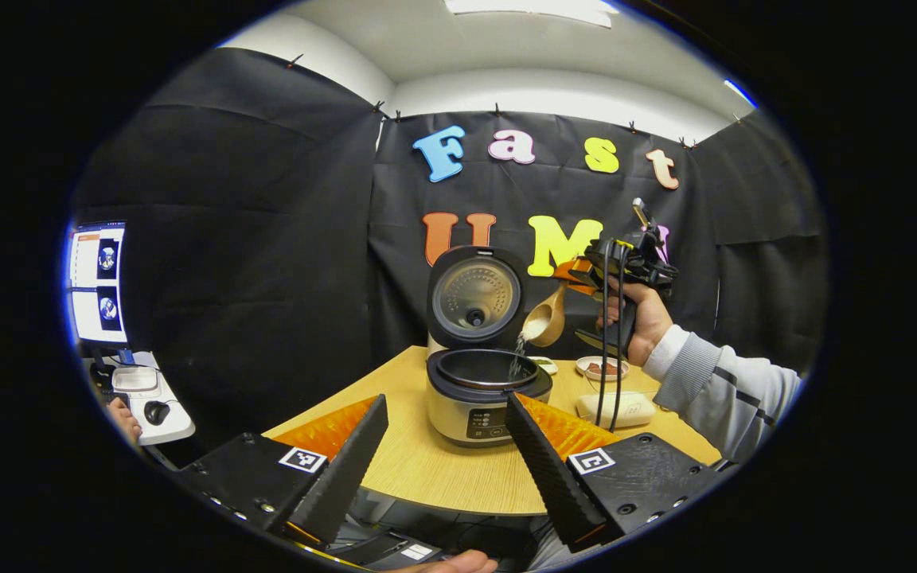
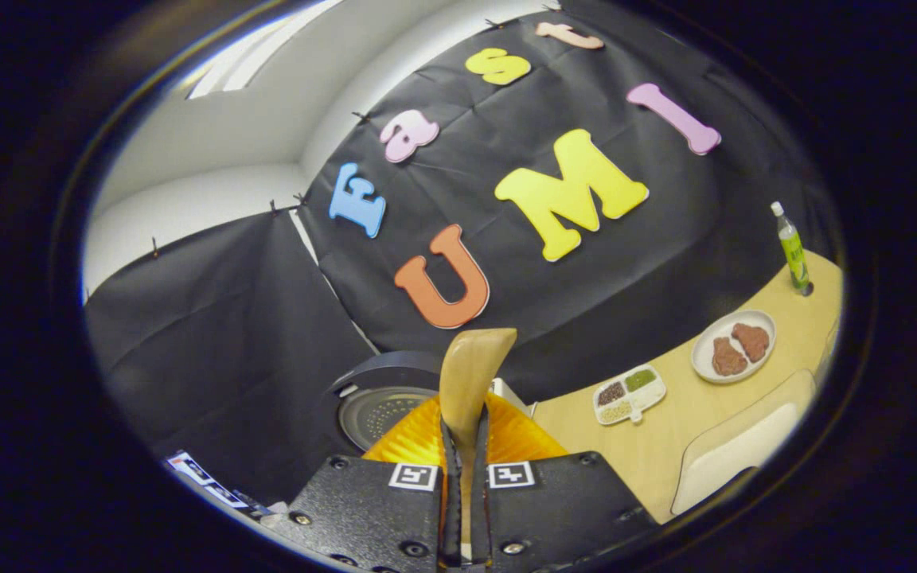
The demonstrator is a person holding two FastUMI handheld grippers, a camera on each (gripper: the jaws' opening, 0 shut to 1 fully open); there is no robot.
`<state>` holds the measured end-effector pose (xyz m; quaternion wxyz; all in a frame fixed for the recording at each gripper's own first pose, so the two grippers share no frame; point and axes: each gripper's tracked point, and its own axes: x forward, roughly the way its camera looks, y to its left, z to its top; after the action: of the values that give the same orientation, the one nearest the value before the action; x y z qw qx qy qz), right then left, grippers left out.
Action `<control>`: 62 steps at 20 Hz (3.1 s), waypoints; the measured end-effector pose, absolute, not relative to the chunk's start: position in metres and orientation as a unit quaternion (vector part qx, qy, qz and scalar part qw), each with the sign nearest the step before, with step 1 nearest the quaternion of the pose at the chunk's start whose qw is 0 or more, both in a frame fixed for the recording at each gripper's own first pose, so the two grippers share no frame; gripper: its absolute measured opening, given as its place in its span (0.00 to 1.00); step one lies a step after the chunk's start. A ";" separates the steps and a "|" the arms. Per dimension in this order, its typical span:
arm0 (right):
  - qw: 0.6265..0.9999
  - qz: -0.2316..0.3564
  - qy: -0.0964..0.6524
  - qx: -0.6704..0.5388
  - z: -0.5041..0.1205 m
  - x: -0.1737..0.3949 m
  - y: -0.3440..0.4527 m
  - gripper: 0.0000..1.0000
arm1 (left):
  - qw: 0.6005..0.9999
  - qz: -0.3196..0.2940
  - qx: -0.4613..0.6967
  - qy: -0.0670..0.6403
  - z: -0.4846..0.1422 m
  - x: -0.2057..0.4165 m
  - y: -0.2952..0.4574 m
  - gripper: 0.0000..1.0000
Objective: Close the left gripper, press the button to open the rice cooker; take a wooden spoon from the chopstick holder with the right hand, scoop a spoonful of rice and pour it into the rice cooker, then put the wooden spoon back into the chopstick holder.
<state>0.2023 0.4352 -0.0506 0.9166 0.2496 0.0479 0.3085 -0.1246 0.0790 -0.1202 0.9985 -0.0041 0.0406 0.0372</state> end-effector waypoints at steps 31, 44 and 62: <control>0.947 0.304 -0.081 -0.073 -0.044 0.175 0.411 0.10 | 0.997 0.009 -0.005 0.076 -0.150 -0.110 0.055 0.95; 0.986 0.151 -0.066 -0.022 -0.048 0.234 0.161 0.12 | 0.999 -0.006 -0.002 0.053 -0.137 -0.114 0.035 0.95; 0.996 0.067 -0.021 0.047 -0.126 0.272 0.025 0.16 | 0.999 0.008 0.005 -0.040 -0.040 -0.121 0.021 0.95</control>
<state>0.2721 0.0253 -0.1258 0.9964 0.0469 -0.0207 0.0671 -0.1210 0.0213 -0.0403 0.9991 0.0053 -0.0402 0.0076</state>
